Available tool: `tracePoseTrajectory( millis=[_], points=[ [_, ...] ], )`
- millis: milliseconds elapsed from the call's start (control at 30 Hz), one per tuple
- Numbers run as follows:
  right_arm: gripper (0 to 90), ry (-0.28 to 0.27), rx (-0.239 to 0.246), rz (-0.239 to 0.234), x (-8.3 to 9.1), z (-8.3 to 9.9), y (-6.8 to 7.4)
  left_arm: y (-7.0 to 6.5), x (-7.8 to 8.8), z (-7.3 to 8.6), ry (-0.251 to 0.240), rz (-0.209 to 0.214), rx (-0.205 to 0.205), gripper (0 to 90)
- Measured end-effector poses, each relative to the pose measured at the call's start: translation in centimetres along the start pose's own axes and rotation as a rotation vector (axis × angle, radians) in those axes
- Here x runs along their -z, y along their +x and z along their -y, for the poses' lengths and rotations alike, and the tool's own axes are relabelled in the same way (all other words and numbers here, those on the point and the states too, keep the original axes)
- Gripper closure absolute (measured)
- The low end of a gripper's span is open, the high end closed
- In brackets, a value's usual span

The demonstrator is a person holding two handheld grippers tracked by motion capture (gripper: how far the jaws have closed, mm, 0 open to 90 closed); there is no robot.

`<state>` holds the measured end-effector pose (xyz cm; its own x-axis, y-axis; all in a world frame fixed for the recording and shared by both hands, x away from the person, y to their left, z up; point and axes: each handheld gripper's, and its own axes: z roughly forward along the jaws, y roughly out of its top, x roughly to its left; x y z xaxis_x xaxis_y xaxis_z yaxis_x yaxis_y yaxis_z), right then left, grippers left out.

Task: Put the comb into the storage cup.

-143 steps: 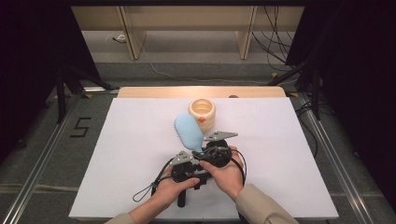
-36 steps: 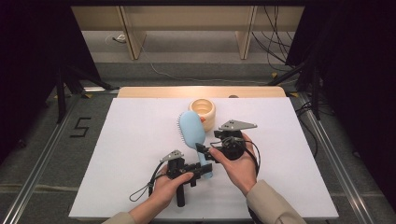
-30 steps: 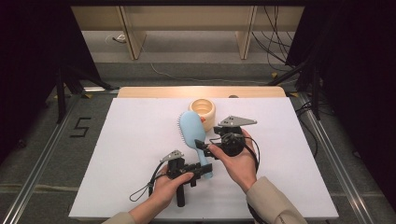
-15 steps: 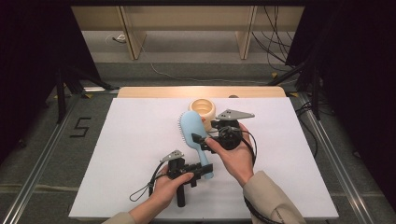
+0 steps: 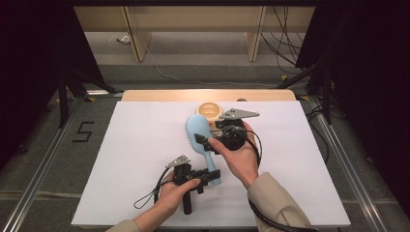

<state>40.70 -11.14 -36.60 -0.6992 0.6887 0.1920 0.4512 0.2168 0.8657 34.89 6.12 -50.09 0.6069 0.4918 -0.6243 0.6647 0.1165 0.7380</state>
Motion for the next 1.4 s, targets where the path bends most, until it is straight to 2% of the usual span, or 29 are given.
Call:
tracePoseTrajectory(
  millis=[400,733,1000,1133,1200,1267,1367,1400],
  points=[
    [9.9,-0.011,0.001,-0.011,-0.5,-0.9,0.3,0.0,0.0,0.0,-0.001,0.0,0.001,65.2],
    [9.9,0.006,-0.004,0.012,-0.9,-1.3,0.4,-0.1,0.0,0.0,-0.001,0.003,0.0,65.2],
    [9.6,0.018,-0.013,0.004,-1.6,-1.7,0.7,-0.1,0.0,0.0,0.0,0.004,0.0,65.2],
    [8.2,0.018,-0.016,0.006,-2.0,-1.7,0.9,-0.1,0.1,0.0,-0.001,0.004,-0.002,65.2],
    [1.2,0.019,0.003,0.005,-2.1,-1.8,1.1,-0.1,0.1,0.0,-0.003,0.005,0.001,65.2],
    [0.4,0.003,0.014,0.006,-2.0,-1.8,1.2,-0.1,0.0,0.0,-0.003,0.004,-0.002,65.2],
    [0.4,0.006,0.018,-0.005,-1.9,-1.9,1.2,-0.1,0.0,0.0,-0.002,0.005,0.001,65.2],
    [0.3,0.011,0.011,0.005,-2.0,-1.9,1.3,-0.1,0.0,0.1,-0.001,0.005,0.001,65.2]
  ],
)
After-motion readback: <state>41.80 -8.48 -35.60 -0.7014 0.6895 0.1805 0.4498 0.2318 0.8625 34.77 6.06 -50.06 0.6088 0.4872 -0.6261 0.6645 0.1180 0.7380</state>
